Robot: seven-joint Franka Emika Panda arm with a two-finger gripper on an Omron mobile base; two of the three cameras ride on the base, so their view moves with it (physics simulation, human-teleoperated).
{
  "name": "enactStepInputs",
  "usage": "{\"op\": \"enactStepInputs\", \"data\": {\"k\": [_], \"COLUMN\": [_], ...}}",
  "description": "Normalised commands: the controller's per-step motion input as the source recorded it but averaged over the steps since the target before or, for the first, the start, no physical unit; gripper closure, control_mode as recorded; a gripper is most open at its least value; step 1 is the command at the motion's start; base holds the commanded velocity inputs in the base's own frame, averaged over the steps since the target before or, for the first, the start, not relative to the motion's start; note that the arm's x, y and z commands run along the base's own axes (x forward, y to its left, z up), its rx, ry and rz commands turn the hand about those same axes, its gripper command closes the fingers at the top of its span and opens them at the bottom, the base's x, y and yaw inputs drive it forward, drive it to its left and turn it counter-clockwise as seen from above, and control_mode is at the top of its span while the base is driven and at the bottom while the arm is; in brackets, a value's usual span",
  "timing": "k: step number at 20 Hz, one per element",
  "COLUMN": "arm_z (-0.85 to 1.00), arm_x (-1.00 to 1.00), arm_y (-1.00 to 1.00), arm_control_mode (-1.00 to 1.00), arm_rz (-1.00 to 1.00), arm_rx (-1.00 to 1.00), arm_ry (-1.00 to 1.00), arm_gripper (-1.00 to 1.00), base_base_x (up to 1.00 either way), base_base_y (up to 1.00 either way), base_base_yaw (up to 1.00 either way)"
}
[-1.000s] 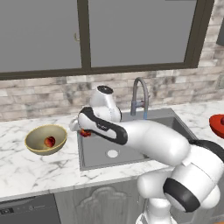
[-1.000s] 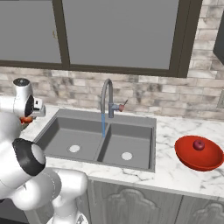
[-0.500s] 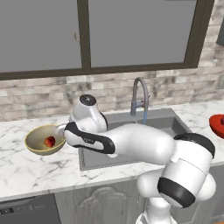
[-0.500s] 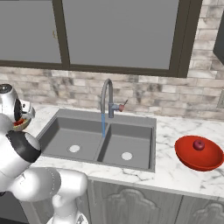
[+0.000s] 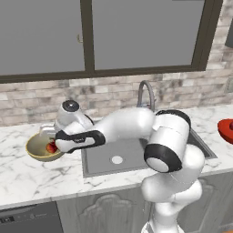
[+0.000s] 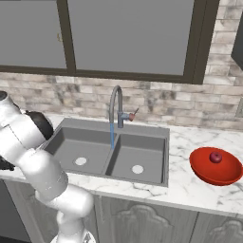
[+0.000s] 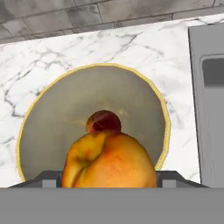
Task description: Pick the peachs from the sink and place them in one bowl. Place the apple in the other bowl. Then turn off the sink faucet.
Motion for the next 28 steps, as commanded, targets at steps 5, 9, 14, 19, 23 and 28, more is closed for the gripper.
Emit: {"op": "enactStepInputs", "data": {"k": [5,9,14,19,23,28], "arm_z": [-0.03,-0.16,0.45,0.90,0.84,-0.15], "arm_x": [0.80,0.49,0.15,0.11,-0.10,-0.66], "arm_y": [0.95,0.93,0.79,-0.47,-1.00,-1.00], "arm_control_mode": [-1.00,-1.00,-1.00,-1.00,-1.00,-1.00], "arm_rz": [-0.16,-0.16,-0.16,-0.16,-0.13,-0.08], "arm_rx": [-0.04,-0.07,-0.05,0.00,0.02,-0.03], "arm_ry": [0.11,0.00,0.04,0.11,0.14,0.21], "arm_gripper": [-1.00,-1.00,-1.00,-1.00,-1.00,-1.00], "base_base_x": [0.00,0.00,0.00,0.00,0.00,0.00], "base_base_y": [0.00,0.00,0.00,0.00,0.00,0.00], "base_base_yaw": [0.00,0.00,0.00,0.00,0.00,0.00]}}
